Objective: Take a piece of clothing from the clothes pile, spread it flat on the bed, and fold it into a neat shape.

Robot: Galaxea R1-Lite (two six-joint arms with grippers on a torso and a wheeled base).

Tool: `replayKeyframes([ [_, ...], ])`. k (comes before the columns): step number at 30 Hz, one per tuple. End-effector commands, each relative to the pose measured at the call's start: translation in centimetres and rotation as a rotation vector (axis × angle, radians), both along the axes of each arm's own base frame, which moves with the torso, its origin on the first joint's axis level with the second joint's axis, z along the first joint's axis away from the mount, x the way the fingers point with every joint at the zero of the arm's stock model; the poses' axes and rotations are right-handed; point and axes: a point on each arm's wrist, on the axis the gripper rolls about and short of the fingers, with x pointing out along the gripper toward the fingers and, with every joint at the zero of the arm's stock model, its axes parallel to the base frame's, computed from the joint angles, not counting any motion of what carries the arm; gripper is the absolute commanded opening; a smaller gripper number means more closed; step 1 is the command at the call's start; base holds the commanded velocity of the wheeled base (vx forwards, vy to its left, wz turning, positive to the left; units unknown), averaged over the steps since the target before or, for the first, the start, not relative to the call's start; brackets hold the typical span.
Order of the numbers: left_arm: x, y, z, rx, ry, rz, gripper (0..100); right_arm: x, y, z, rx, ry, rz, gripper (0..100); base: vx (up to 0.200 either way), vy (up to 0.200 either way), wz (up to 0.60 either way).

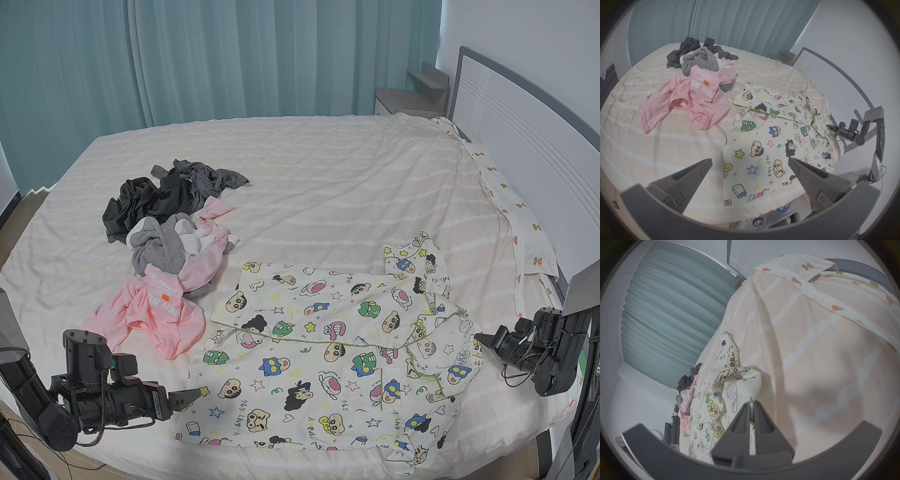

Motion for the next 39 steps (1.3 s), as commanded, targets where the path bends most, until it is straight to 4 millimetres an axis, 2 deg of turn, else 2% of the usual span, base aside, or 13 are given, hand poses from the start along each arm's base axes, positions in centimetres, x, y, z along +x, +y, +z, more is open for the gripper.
replayKeyframes([
  [1,0.0,0.0,0.0,0.001,0.001,0.002,100,0.0,-0.5,0.2,-0.003,-0.011,-0.016,0,0.000,0.000,0.00],
  [13,0.0,0.0,0.0,0.001,0.001,0.000,100,0.4,-2.9,-0.1,-0.002,0.025,-0.084,0,0.000,0.000,0.00],
  [35,0.0,-0.1,0.0,0.000,0.002,-0.003,100,0.8,-4.3,-0.7,-0.060,0.094,-0.134,0,0.000,0.000,0.00],
  [36,0.0,-0.1,0.0,0.000,0.002,-0.003,100,0.8,-4.3,-0.7,-0.060,0.094,-0.134,100,0.000,0.000,0.00],
  [39,0.0,-0.3,0.0,-0.007,0.005,-0.008,100,0.9,-4.3,-0.7,-0.103,0.095,-0.161,100,0.000,0.000,0.00],
])
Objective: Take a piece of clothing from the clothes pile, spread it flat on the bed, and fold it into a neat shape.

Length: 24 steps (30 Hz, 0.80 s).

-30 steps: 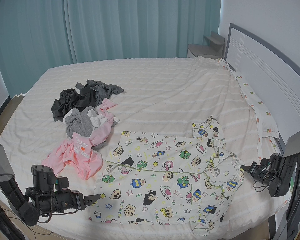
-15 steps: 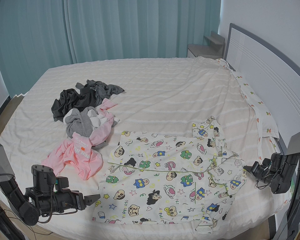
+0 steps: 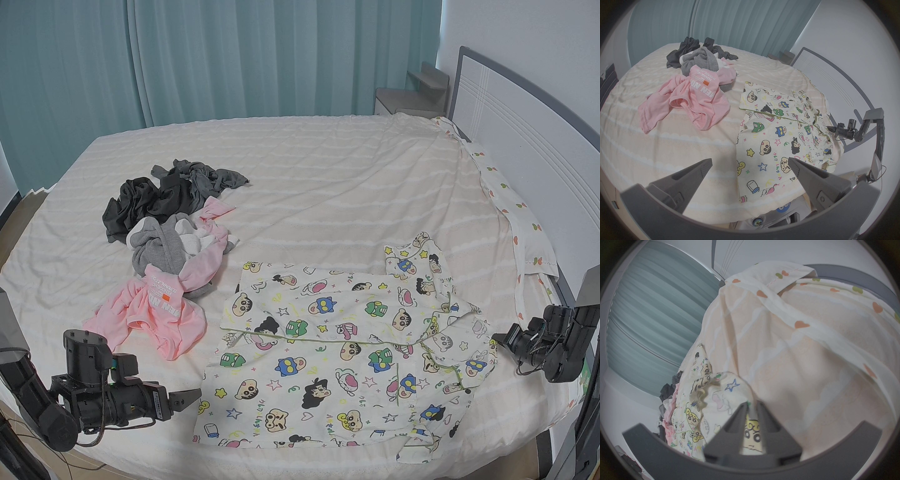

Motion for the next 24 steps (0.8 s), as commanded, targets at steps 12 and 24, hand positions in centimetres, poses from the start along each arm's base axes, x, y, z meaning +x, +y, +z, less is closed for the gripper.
replayKeyframes([
  [12,2.1,-2.0,0.8,-0.170,0.010,0.064,100,0.6,1.2,4.4,-0.046,-0.133,0.006,100,0.000,0.000,0.00],
  [24,2.5,-2.9,1.2,-0.231,0.013,0.093,100,4.9,5.9,9.1,-0.017,-0.261,0.136,100,0.000,0.000,0.00],
])
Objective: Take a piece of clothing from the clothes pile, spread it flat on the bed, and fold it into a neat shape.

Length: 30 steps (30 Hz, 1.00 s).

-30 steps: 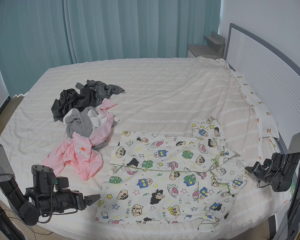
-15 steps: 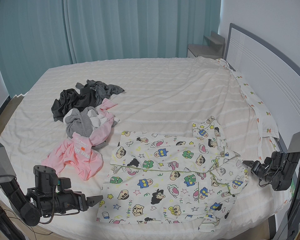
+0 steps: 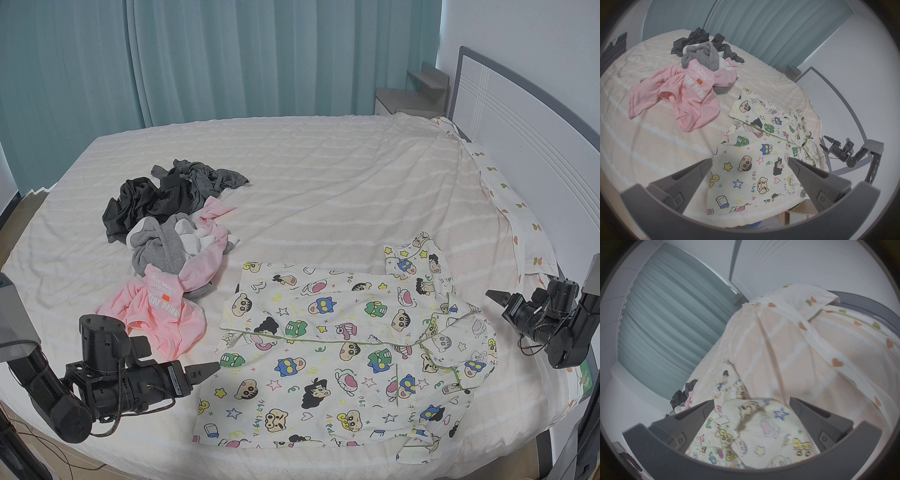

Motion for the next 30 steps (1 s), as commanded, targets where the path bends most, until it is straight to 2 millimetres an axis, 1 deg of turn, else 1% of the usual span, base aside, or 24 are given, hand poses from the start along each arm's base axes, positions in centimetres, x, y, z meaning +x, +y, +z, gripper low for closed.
replayKeyframes([
  [1,0.0,-0.2,0.1,-0.006,-0.010,-0.007,100,2.9,2.9,2.9,-0.013,-0.067,0.098,100,0.000,0.000,0.00],
  [4,0.0,-0.2,0.2,-0.011,-0.027,-0.006,100,5.5,4.1,3.8,-0.012,-0.066,0.136,100,0.000,0.000,0.00],
  [6,0.0,-0.2,0.2,-0.013,-0.034,-0.006,100,7.2,4.9,4.0,-0.018,-0.047,0.137,100,0.000,0.000,0.00],
  [8,0.0,-0.2,0.3,-0.013,-0.037,-0.005,100,8.5,5.5,3.9,-0.034,-0.033,0.123,100,0.000,0.000,0.00],
  [9,0.0,-0.2,0.3,-0.013,-0.037,-0.005,100,9.4,5.8,3.5,-0.046,-0.026,0.117,100,0.000,0.000,0.00],
  [11,0.0,-0.2,0.2,-0.013,-0.036,-0.005,100,10.4,5.8,2.7,-0.067,-0.014,0.117,100,0.000,0.000,0.00],
  [12,0.0,-0.2,0.2,-0.013,-0.036,-0.005,100,10.4,5.8,2.7,-0.067,-0.014,0.117,100,0.000,0.000,0.00],
  [13,0.0,-0.2,0.2,-0.013,-0.036,-0.005,100,11.2,6.3,1.7,-0.093,-0.005,0.135,100,0.000,0.000,0.00],
  [15,0.0,-0.2,0.2,-0.013,-0.036,-0.005,100,11.7,6.7,0.9,-0.106,-0.001,0.148,100,0.000,0.000,0.00],
  [17,-0.1,-0.2,0.3,-0.012,-0.037,-0.003,100,12.3,7.2,-0.4,-0.120,0.010,0.147,100,0.000,0.000,0.00],
  [18,-0.1,-0.2,0.3,-0.012,-0.037,-0.003,100,12.3,7.2,-0.4,-0.120,0.010,0.147,100,0.000,0.000,0.00],
  [20,-0.1,-0.2,0.3,-0.013,-0.037,-0.005,100,13.4,7.2,-1.6,-0.145,0.006,0.117,100,0.000,0.000,0.00],
  [21,-0.1,-0.2,0.3,-0.013,-0.037,-0.005,100,13.4,7.2,-1.6,-0.145,0.006,0.117,100,0.000,0.000,0.00],
  [22,-0.1,-0.2,0.3,-0.012,-0.036,-0.003,100,13.9,7.2,-2.1,-0.163,0.000,0.104,100,0.000,0.000,0.00],
  [25,-0.1,-0.2,0.3,-0.012,-0.036,-0.003,100,14.3,7.7,-1.8,-0.172,-0.015,0.103,100,0.000,0.000,0.00],
  [30,-0.1,-0.2,0.3,-0.011,-0.038,-0.003,100,14.9,8.0,-1.1,-0.185,-0.048,0.101,100,0.000,0.000,0.00],
])
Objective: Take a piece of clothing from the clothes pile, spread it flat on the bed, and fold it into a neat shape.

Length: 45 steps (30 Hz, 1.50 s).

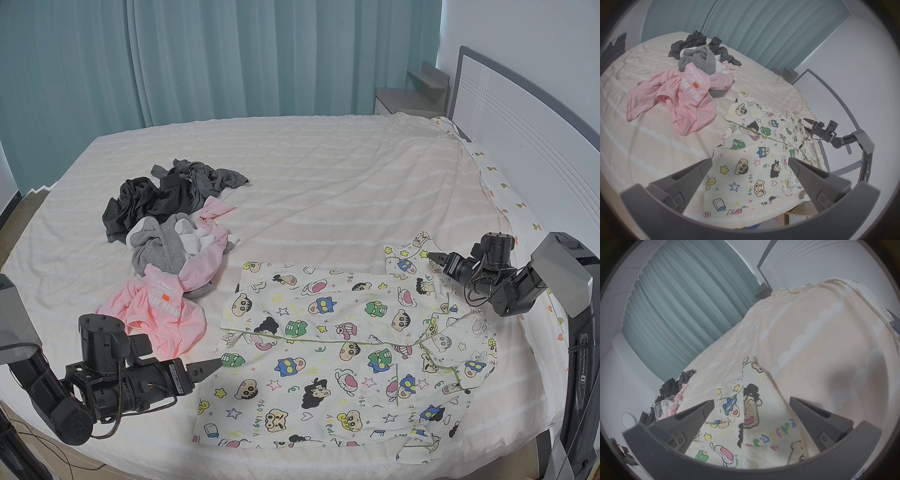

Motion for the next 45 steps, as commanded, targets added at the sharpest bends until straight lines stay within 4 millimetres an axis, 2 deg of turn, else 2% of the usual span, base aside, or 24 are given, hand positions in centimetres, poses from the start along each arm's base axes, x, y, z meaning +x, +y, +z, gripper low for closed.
replayKeyframes([
  [1,0.0,0.0,0.1,-0.001,-0.002,0.002,100,0.8,0.3,-0.9,-0.010,-0.004,0.005,100,0.000,0.000,0.00],
  [8,0.0,0.1,0.1,-0.001,-0.002,0.003,100,1.8,0.9,-1.3,-0.029,0.029,0.010,100,0.000,0.000,0.00],
  [9,0.0,0.1,0.1,0.000,-0.004,0.004,100,2.2,0.9,-1.5,-0.043,0.025,0.002,0,0.000,0.000,0.00],
  [13,0.1,0.2,0.1,-0.004,-0.015,0.007,100,3.0,0.8,-1.1,-0.065,-0.010,-0.041,0,0.000,0.000,0.00],
  [21,0.0,0.1,0.1,-0.007,-0.023,0.006,100,3.2,0.8,-0.4,-0.071,-0.037,-0.059,0,0.000,0.000,0.00],
  [31,0.1,0.2,0.0,0.007,-0.029,0.027,100,4.4,0.4,1.6,-0.113,-0.143,-0.119,0,0.000,0.000,0.00],
  [38,0.1,0.2,0.1,0.007,-0.031,0.029,100,4.4,0.5,1.6,-0.141,-0.157,-0.112,0,0.000,0.000,0.00],
  [39,0.1,0.2,0.1,0.007,-0.031,0.029,100,4.4,0.5,1.6,-0.141,-0.157,-0.112,100,0.000,0.000,0.00],
  [45,0.1,0.1,0.1,0.006,-0.031,0.028,100,3.6,0.3,1.7,-0.157,-0.174,-0.111,100,0.000,0.000,0.00],
])
